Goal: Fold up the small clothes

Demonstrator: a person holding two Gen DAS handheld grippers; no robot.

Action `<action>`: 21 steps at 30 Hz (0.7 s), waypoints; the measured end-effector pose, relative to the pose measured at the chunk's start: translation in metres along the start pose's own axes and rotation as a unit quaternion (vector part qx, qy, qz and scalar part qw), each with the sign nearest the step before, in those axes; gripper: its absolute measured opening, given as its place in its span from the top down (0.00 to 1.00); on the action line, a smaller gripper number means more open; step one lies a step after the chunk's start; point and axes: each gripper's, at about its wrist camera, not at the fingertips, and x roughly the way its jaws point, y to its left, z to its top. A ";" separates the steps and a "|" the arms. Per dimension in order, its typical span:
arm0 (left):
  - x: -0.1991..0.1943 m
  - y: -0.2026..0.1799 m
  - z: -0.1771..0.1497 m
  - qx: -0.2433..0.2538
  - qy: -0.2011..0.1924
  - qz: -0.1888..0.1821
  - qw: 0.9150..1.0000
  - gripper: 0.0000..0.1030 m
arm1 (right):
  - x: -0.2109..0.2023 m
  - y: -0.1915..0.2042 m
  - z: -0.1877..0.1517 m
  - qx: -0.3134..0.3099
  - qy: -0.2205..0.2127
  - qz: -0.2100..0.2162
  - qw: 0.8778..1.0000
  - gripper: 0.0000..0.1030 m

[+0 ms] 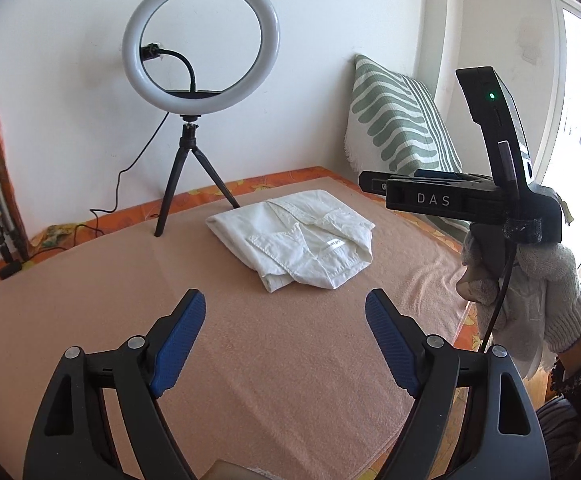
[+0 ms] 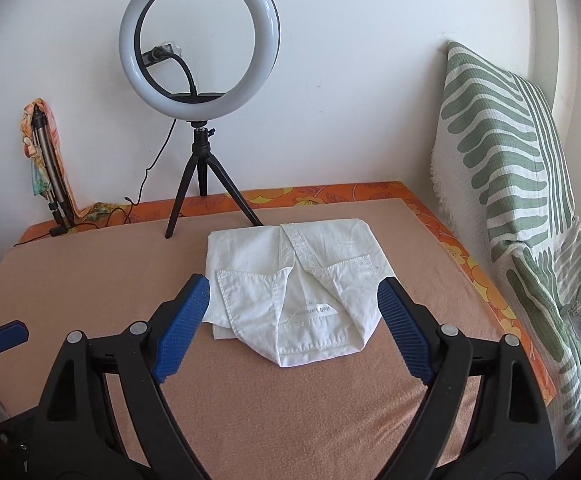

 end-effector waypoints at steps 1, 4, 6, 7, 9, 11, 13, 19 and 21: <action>-0.004 -0.001 -0.002 0.000 -0.004 0.004 1.000 0.20 | -0.007 0.003 -0.004 -0.002 -0.005 -0.004 1.000 0.10; -0.015 -0.002 -0.008 0.000 -0.013 0.029 0.999 0.17 | -0.017 0.006 -0.010 0.006 -0.018 -0.005 1.000 0.06; -0.018 -0.002 -0.011 -0.001 -0.013 0.037 0.999 0.16 | -0.020 0.007 -0.013 0.013 -0.024 -0.009 1.000 0.04; -0.020 -0.002 -0.013 0.000 -0.014 0.037 0.999 0.16 | -0.021 0.007 -0.014 0.016 -0.027 -0.011 0.999 0.03; -0.021 -0.001 -0.015 -0.003 -0.011 0.037 0.999 0.16 | -0.023 0.007 -0.016 0.020 -0.035 -0.013 0.999 0.01; -0.020 -0.002 -0.017 0.005 -0.005 0.047 0.999 0.15 | -0.022 0.008 -0.016 0.021 -0.037 -0.013 0.999 0.01; -0.019 -0.003 -0.019 0.010 0.001 0.063 0.998 0.14 | -0.023 0.009 -0.018 0.023 -0.038 -0.013 0.999 0.01; -0.020 0.002 -0.024 0.000 0.010 0.068 0.998 0.14 | -0.019 0.011 -0.020 0.017 -0.038 -0.009 0.999 0.01; -0.022 0.002 -0.025 0.001 0.010 0.072 0.997 0.14 | -0.019 0.013 -0.022 0.015 -0.036 -0.008 0.999 0.01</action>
